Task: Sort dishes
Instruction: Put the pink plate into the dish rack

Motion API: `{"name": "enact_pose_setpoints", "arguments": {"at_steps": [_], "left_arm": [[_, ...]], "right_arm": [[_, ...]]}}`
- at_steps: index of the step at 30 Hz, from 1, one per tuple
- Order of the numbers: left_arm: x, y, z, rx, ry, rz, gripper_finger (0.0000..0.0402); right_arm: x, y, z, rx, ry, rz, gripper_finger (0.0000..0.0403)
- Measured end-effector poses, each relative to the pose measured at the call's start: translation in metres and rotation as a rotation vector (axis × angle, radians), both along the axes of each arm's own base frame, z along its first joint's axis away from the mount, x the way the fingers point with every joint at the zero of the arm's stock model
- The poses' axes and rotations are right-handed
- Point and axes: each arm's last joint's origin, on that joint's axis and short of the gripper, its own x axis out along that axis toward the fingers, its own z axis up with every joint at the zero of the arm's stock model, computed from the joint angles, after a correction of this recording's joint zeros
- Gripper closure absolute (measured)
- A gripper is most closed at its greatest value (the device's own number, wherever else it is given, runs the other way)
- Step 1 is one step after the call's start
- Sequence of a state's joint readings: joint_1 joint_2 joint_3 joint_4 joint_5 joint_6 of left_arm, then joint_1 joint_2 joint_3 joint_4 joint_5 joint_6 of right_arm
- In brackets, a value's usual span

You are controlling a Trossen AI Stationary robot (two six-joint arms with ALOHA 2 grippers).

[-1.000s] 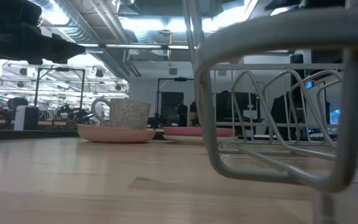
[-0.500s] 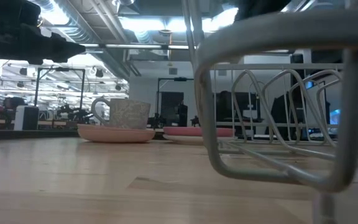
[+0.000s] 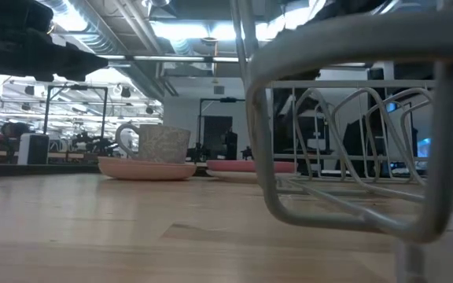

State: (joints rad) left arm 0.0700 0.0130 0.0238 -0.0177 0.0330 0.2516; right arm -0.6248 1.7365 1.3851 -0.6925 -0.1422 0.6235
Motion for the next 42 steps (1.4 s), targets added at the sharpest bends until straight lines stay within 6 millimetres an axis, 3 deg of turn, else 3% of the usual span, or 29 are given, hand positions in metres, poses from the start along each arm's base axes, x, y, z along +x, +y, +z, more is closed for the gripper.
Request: {"name": "enact_pose_setpoints", "arguments": {"at_steps": [9, 20, 26, 33, 37, 42], "left_arm": [[0.000, 0.000, 0.000, -0.011, 0.000, 0.000, 0.0233], [0.000, 0.000, 0.000, -0.016, 0.000, 0.000, 0.0233], [0.000, 0.000, 0.000, -0.010, 0.000, 0.000, 0.0233], [0.000, 0.000, 0.000, -0.009, 0.000, 0.000, 0.0233], [0.000, 0.000, 0.000, -0.009, 0.000, 0.000, 0.0233], [0.000, 0.000, 0.000, -0.012, 0.000, 0.000, 0.0233]], "right_arm": [[0.003, -0.003, 0.010, 0.046, -0.006, -0.008, 0.0267], [0.001, -0.007, 0.061, 0.021, -0.003, 0.021, 0.0267], [-0.007, -0.018, 0.080, 0.029, -0.024, -0.091, 0.0267], [-0.001, -0.020, 0.083, 0.044, -0.102, -0.093, 0.0267], [-0.003, -0.038, 0.076, 0.026, -0.115, -0.136, 0.0267], [-0.007, -0.063, 0.050, 0.109, -0.096, -0.175, 0.0267]]}}
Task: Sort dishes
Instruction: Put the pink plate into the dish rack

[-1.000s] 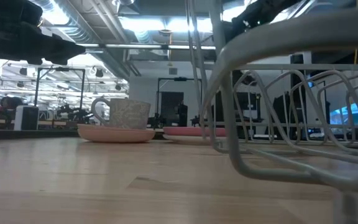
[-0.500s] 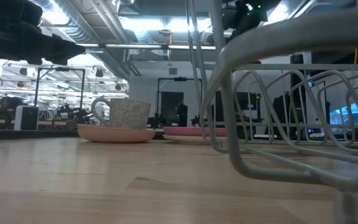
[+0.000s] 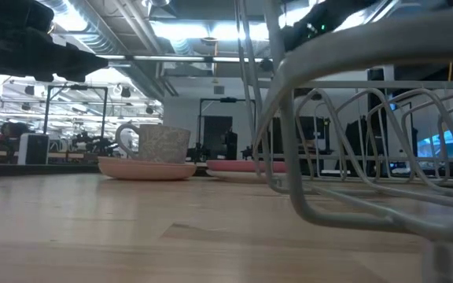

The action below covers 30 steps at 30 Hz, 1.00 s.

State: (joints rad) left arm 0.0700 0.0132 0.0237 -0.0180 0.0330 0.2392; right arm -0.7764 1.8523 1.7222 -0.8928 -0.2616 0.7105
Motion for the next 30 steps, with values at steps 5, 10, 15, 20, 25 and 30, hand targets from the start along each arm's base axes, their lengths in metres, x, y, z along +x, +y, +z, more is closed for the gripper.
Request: {"name": "enact_pose_setpoints", "arguments": {"at_steps": [5, 10, 15, 20, 25, 30], "left_arm": [[0.000, 0.000, 0.000, -0.004, 0.000, 0.000, 0.0233], [0.000, 0.000, 0.000, 0.001, 0.000, 0.000, 0.0233], [0.000, 0.000, 0.000, -0.004, 0.000, 0.000, 0.0233], [0.000, 0.000, 0.000, -0.014, -0.001, 0.000, 0.0233], [0.000, 0.000, 0.000, -0.018, 0.000, 0.000, 0.0233], [0.000, 0.000, 0.000, -0.017, 0.000, 0.000, 0.0233]], "right_arm": [[0.002, -0.012, -0.025, 0.110, 0.000, 0.023, 0.0267], [0.002, -0.013, -0.041, 0.199, 0.039, 0.049, 0.0267], [0.000, -0.007, -0.046, 0.322, 0.029, 0.084, 0.0267], [-0.003, 0.003, -0.047, 0.375, 0.070, 0.168, 0.0267], [0.006, 0.022, -0.047, 0.364, 0.138, 0.270, 0.0267], [0.021, 0.037, -0.037, 0.301, 0.164, 0.345, 0.0267]]}}
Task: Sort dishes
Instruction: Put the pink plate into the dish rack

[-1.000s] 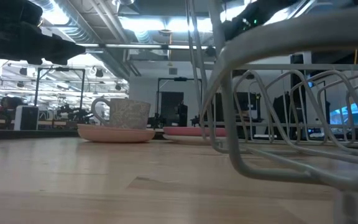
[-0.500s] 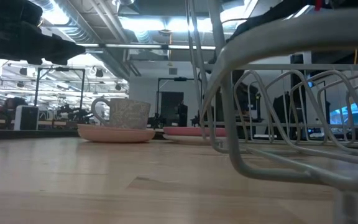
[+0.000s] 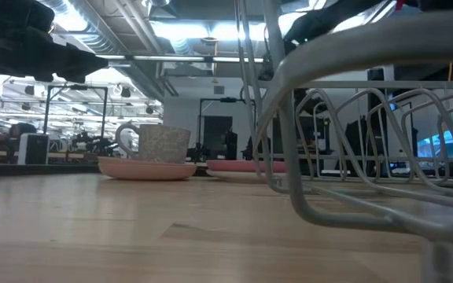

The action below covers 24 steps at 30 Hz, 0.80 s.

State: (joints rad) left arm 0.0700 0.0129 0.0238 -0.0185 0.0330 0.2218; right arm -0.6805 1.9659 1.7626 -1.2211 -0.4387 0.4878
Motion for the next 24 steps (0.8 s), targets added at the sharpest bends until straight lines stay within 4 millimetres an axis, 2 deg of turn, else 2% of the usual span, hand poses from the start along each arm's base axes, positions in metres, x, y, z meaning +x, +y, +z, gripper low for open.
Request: {"name": "enact_pose_setpoints", "arguments": {"at_steps": [11, 24], "left_arm": [[0.000, 0.000, 0.000, 0.001, 0.000, 0.000, 0.0233], [0.000, 0.000, 0.000, 0.002, 0.000, 0.000, 0.0233]], "right_arm": [[0.024, 0.029, 0.008, -0.048, -0.004, 0.099, 0.0267], [0.029, 0.038, 0.007, -0.092, 0.014, 0.148, 0.0267]]}}
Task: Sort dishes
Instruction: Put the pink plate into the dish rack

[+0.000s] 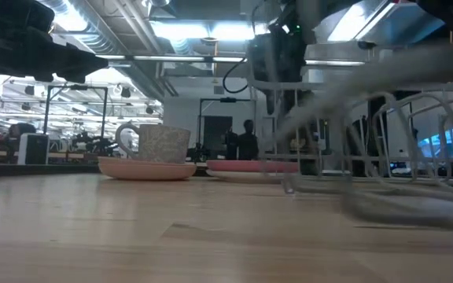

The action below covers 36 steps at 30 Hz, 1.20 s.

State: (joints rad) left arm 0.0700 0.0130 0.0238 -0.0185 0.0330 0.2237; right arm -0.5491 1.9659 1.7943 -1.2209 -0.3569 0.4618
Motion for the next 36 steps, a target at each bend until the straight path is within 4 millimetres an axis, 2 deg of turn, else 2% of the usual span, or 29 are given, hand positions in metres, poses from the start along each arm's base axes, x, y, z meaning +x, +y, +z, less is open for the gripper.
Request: {"name": "enact_pose_setpoints", "arguments": {"at_steps": [7, 13, 20, 25, 30, 36], "left_arm": [[0.000, 0.000, 0.000, 0.000, 0.000, 0.000, 0.0233], [0.000, 0.000, 0.000, 0.000, 0.000, 0.000, 0.0233], [0.000, 0.000, 0.000, 0.000, 0.000, 0.000, 0.0233], [0.000, 0.000, 0.000, 0.000, 0.000, 0.000, 0.0233], [0.000, 0.000, 0.000, 0.000, 0.000, 0.000, 0.0233], [0.000, 0.000, 0.000, 0.000, 0.000, 0.000, 0.0233]], "right_arm": [[0.000, -0.001, 0.000, -0.010, 0.005, -0.003, 0.0267], [0.000, -0.008, -0.001, -0.125, 0.033, -0.039, 0.0267], [0.003, -0.012, -0.012, -0.078, 0.073, -0.125, 0.0267], [0.023, 0.010, -0.015, -0.034, -0.001, -0.055, 0.0267], [0.039, 0.038, -0.016, -0.135, 0.019, -0.012, 0.0267], [0.062, 0.067, -0.035, -0.273, 0.057, 0.065, 0.0267]]}}
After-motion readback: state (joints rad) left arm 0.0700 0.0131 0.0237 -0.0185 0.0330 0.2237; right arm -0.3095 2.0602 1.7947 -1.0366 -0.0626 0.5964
